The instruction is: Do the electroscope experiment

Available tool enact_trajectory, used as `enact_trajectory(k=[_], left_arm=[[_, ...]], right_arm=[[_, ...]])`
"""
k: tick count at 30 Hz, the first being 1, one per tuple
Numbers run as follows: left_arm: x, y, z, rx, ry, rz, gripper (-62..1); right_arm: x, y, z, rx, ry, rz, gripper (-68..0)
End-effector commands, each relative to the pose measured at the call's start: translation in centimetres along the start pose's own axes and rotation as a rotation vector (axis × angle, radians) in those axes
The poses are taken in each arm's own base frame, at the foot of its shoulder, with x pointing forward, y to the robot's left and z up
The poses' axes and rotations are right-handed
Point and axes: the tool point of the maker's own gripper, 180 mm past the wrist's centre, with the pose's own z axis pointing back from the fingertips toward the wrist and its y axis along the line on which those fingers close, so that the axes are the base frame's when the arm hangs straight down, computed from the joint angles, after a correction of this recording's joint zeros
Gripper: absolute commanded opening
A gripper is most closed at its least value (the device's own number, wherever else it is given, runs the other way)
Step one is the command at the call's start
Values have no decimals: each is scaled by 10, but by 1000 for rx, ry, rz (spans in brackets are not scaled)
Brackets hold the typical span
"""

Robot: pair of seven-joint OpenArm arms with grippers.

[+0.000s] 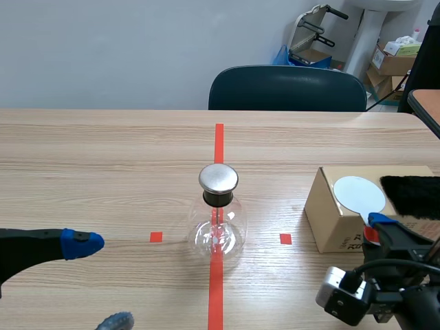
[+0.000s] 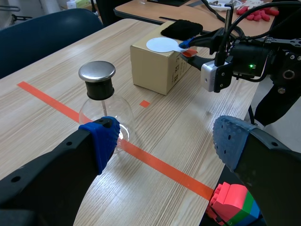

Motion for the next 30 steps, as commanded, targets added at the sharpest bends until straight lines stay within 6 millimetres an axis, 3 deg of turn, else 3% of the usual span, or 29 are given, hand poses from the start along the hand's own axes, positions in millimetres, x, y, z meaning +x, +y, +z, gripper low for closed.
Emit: enact_trajectory(k=[1, 5, 6, 30], left_arm=[[9, -4, -3, -8, -35, 12, -170], [9, -4, -3, -8, -35, 12, -170], [9, -4, -3, -8, -35, 12, -170], [8, -4, -3, -8, -25, 12, -170]], right_arm=[[-2, -10, -5, -33, 4, 2, -368], [-2, -10, -5, -33, 4, 2, -47], [-2, -10, -5, -34, 4, 2, 4], [-4, -10, -5, -33, 14, 3, 4]])
